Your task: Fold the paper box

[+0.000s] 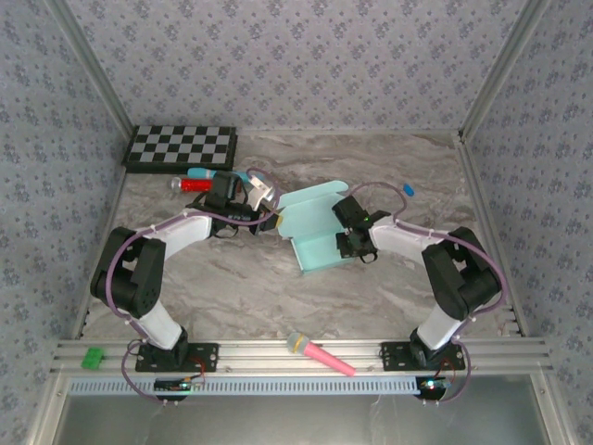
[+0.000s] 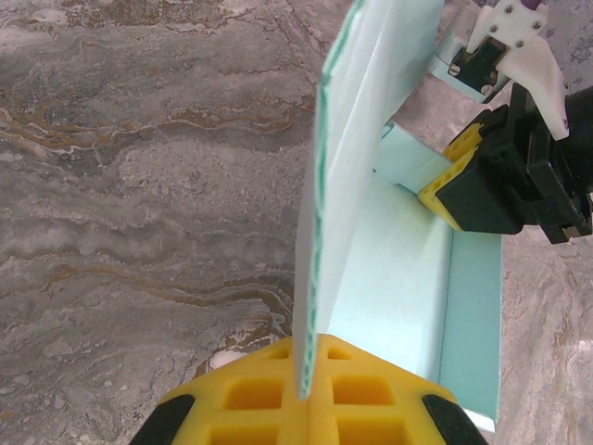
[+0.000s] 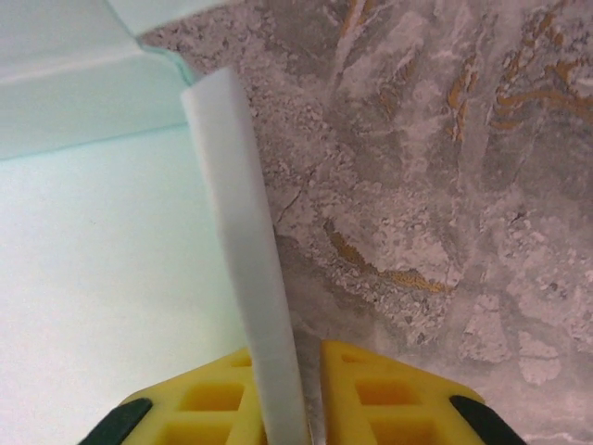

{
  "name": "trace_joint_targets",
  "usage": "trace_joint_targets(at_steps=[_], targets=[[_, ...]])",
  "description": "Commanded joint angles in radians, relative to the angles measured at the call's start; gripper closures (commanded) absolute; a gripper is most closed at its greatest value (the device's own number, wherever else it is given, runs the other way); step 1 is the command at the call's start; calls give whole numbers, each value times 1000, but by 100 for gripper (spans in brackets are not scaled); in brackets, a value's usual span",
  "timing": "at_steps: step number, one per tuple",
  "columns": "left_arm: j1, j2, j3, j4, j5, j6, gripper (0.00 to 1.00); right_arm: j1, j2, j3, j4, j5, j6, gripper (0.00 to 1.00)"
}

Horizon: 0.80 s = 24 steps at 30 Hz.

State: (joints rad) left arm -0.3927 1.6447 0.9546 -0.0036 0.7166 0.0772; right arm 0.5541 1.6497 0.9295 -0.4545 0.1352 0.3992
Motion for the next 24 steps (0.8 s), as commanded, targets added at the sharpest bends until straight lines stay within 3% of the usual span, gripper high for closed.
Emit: trace_joint_targets(at_steps=[1, 11, 18, 24], targets=[[23, -3, 26, 1, -17, 4, 100, -9, 30, 4, -137, 118, 9, 84], [23, 4, 32, -3, -14, 8, 100, 18, 102, 40, -240, 271, 84, 87], [23, 7, 32, -6, -12, 11, 100, 20, 131, 42, -247, 268, 93, 87], [23, 5, 34, -8, -7, 18, 100, 12, 64, 22, -183, 173, 82, 81]])
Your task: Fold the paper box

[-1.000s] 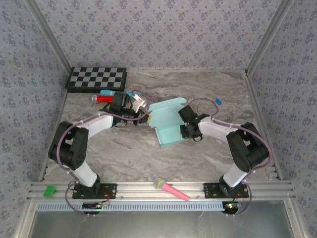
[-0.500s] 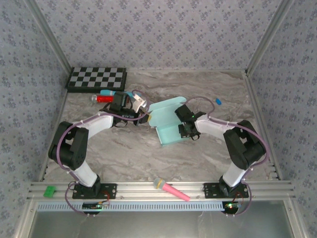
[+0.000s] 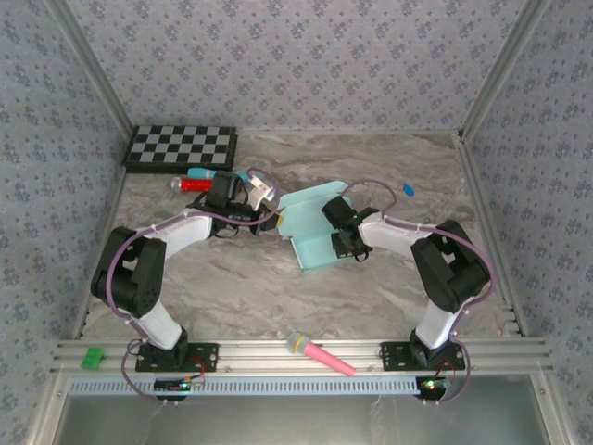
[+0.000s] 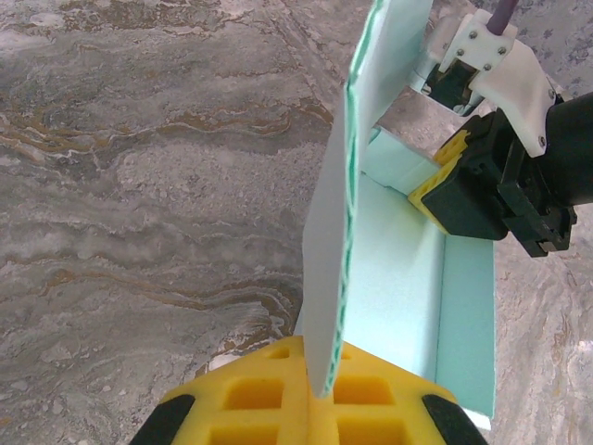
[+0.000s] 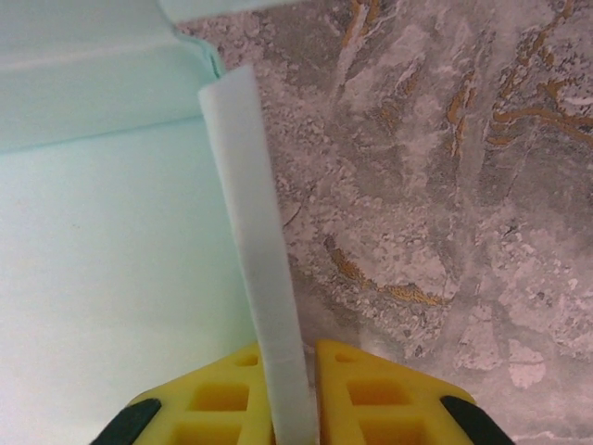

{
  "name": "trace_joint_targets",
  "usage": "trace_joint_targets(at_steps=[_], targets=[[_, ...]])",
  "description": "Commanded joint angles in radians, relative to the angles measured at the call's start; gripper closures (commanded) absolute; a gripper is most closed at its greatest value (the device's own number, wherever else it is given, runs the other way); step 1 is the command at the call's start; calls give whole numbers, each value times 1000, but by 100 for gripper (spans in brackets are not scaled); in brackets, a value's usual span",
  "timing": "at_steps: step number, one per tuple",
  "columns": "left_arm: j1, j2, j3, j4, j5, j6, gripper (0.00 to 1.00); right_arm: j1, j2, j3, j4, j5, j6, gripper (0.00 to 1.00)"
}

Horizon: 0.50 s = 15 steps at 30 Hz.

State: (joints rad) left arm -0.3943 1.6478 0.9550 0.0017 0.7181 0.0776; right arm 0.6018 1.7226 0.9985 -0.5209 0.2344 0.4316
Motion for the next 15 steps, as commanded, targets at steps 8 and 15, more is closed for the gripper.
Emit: trace_joint_targets(at_steps=[8, 15], targets=[[21, -9, 26, -10, 7, 50, 100, -53, -113, -61, -16, -40, 36, 63], [16, -7, 28, -13, 11, 62, 100, -64, -142, -67, 32, -91, 44, 52]])
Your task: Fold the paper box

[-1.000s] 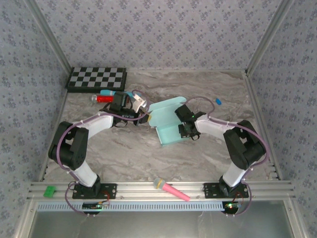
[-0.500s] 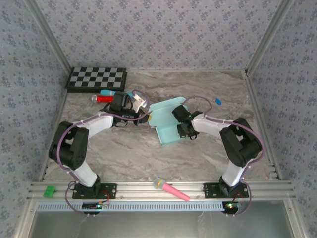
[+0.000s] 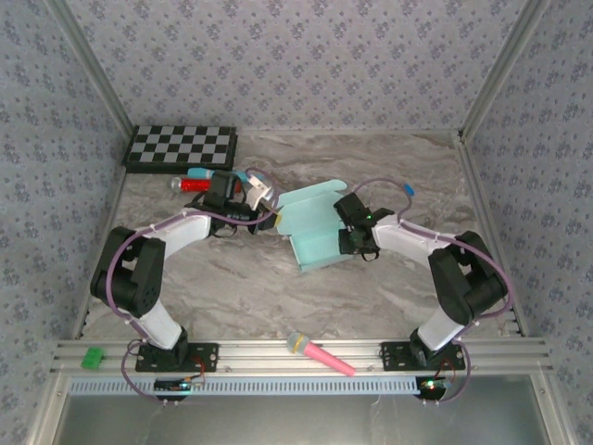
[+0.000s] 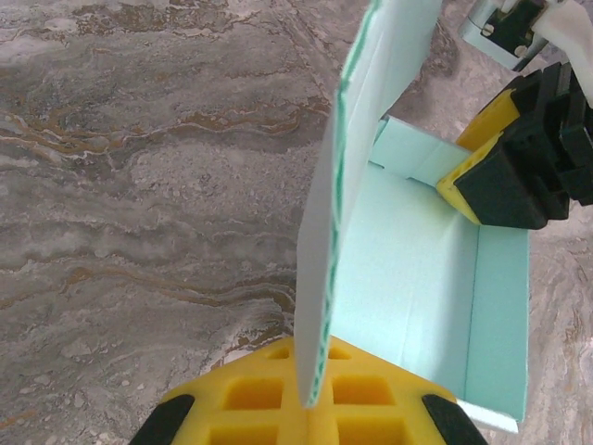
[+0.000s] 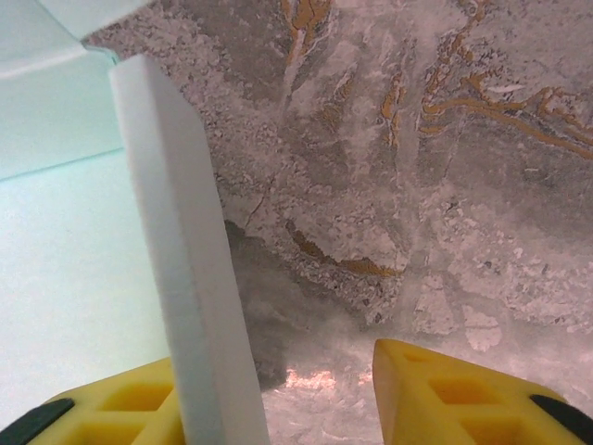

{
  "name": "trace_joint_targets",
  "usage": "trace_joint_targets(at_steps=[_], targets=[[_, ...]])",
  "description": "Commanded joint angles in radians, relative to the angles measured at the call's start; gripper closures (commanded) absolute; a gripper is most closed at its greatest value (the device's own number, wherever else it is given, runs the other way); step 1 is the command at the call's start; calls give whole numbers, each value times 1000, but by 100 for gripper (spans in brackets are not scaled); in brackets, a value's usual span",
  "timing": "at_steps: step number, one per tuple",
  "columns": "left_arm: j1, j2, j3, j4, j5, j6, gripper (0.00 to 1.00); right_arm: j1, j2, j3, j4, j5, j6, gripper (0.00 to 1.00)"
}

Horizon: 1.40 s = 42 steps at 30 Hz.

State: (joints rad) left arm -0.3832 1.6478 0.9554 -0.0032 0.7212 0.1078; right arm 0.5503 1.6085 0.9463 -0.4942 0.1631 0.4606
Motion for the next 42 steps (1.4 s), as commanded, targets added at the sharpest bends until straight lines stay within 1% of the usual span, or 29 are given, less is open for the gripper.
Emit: trace_joint_targets(at_steps=[1, 17, 24, 28, 34, 36, 38, 42], targets=[[4, -8, 28, -8, 9, 32, 100, -16, -28, -18, 12, -35, 16, 51], [-28, -19, 33, -30, 25, 90, 100, -66, -2, -42, 151, -163, 12, 45], [-30, -18, 37, -33, 28, 96, 100, -72, -7, -60, 169, -125, 32, 45], [-30, -17, 42, -37, 30, 99, 100, -74, -5, -68, 175, -91, 39, 47], [-32, -15, 49, -47, 26, 109, 100, -77, -9, -88, 204, -82, 57, 51], [-32, -13, 53, -53, 24, 115, 100, -74, -25, -102, 227, -93, 50, 50], [-31, -9, 62, -66, 9, 126, 100, -73, -61, -133, 266, -120, 31, 47], [-30, 7, 101, -101, -5, 149, 100, -79, -152, -179, 291, -130, 6, 41]])
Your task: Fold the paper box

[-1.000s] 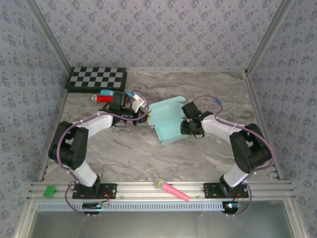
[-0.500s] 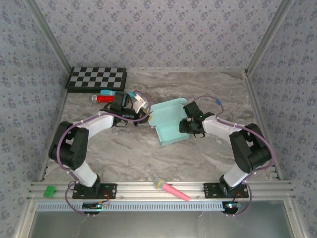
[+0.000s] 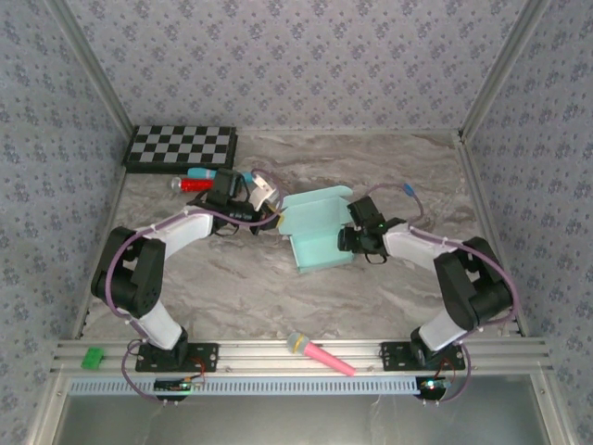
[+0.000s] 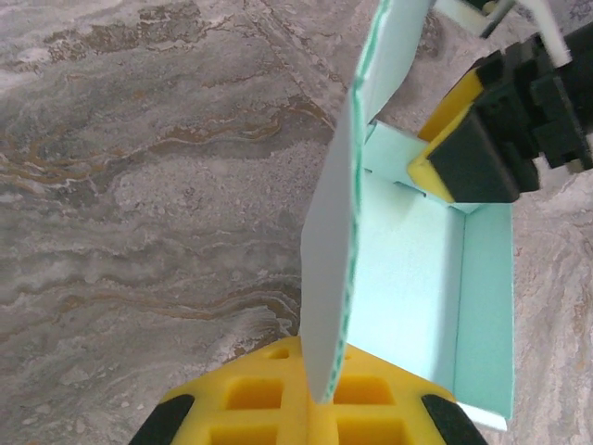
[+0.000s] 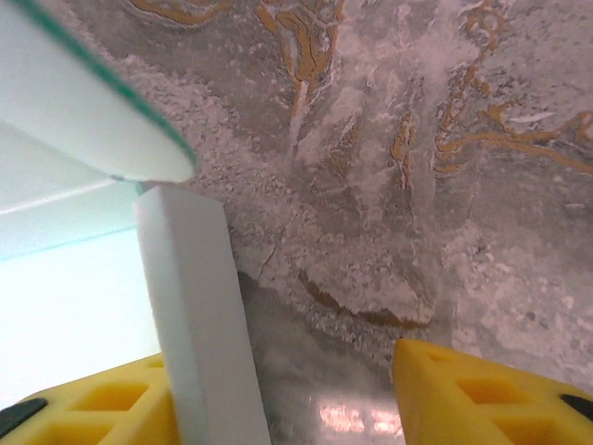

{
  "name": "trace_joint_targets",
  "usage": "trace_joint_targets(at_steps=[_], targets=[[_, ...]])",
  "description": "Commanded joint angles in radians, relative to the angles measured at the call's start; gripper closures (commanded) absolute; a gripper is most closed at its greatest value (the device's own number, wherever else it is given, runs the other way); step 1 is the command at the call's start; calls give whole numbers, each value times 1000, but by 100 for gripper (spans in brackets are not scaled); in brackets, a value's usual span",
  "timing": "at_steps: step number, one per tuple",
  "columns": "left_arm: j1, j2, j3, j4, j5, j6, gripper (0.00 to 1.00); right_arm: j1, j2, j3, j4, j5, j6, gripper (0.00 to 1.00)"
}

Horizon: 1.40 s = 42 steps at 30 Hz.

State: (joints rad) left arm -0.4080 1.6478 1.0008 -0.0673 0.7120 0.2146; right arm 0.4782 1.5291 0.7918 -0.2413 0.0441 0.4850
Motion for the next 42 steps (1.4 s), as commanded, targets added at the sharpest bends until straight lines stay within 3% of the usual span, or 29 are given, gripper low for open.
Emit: trace_joint_targets(at_steps=[1, 5, 13, 18, 23, 26, 35, 42], targets=[[-6, 12, 66, -45, 1, 48, 100, -10, -100, -37, 40, -11, -24, 40], [-6, 28, 106, -80, 2, 82, 100, -36, -195, -67, 15, -14, -48, 35], [-6, 69, 158, -121, 23, 118, 96, -169, -292, -82, -40, -91, -64, 36], [-5, 77, 150, -83, -18, 83, 74, -249, -268, -62, -66, -127, -91, 37], [-6, 46, 124, -30, -77, 29, 43, -297, -241, -33, -81, -123, -126, 37], [-6, 13, 112, -29, -92, 33, 36, -339, -223, -15, -80, -138, -139, 37], [-4, -164, 47, -80, -153, 21, 35, -474, -29, 198, -207, -184, -259, 43], [41, -377, 13, -199, -337, -60, 30, -523, 174, 460, -303, -133, -321, 47]])
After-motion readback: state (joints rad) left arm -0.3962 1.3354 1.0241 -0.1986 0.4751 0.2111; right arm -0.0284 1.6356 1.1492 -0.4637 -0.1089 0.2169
